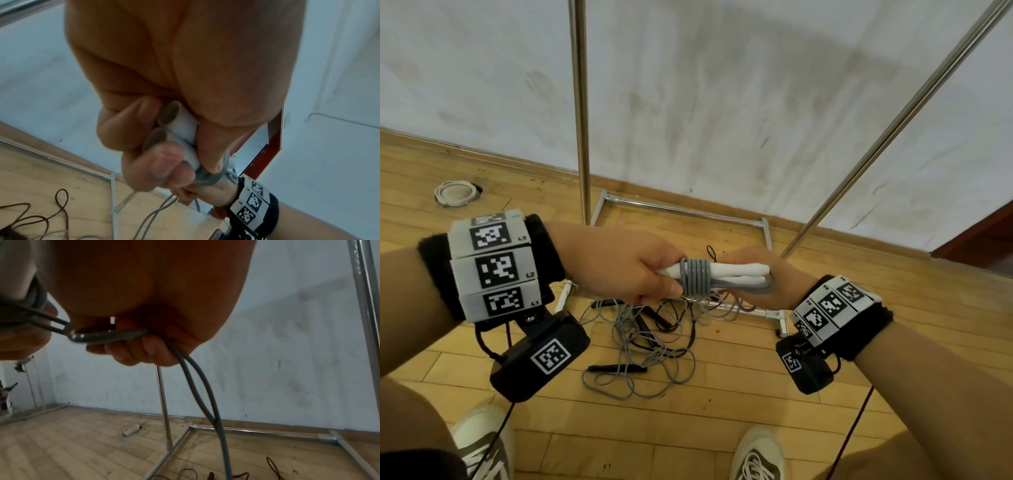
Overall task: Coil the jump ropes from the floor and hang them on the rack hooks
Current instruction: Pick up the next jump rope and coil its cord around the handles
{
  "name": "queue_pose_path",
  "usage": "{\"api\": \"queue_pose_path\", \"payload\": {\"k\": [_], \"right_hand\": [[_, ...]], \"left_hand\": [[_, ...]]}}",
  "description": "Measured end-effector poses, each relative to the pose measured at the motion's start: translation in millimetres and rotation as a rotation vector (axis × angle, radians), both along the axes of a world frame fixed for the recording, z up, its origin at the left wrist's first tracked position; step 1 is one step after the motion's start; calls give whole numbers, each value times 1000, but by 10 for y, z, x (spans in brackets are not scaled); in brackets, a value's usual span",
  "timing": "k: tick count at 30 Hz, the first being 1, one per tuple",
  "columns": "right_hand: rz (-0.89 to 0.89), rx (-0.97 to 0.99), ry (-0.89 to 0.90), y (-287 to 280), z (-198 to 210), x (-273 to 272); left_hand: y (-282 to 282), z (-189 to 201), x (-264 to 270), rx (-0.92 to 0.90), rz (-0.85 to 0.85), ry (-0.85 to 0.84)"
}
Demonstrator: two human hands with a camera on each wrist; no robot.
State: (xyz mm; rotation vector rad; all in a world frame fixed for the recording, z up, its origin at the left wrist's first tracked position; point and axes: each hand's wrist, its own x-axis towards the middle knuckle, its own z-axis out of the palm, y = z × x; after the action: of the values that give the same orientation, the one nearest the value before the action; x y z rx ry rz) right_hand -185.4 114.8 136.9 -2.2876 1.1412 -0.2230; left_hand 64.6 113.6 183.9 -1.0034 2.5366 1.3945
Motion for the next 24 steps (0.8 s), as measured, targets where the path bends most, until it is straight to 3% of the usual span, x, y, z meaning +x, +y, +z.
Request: {"api": "queue_pose_path", "payload": {"k": [2, 9, 15, 20, 24], "right_hand": [[48, -5, 93, -35, 1, 1], [-10, 137, 145, -66, 48, 127], [-103, 139, 168, -138, 120, 285], [-127, 186, 160, -222, 195, 306], [-172, 100, 110, -227, 194, 325]], "left_hand": [[9, -37, -16, -13, -29, -71], [68, -269, -219, -118, -167, -341], [-32, -376, -281, -231, -99, -514], [-151, -372, -202, -355, 38, -508], [-255, -371, -147, -417, 188, -417]]}}
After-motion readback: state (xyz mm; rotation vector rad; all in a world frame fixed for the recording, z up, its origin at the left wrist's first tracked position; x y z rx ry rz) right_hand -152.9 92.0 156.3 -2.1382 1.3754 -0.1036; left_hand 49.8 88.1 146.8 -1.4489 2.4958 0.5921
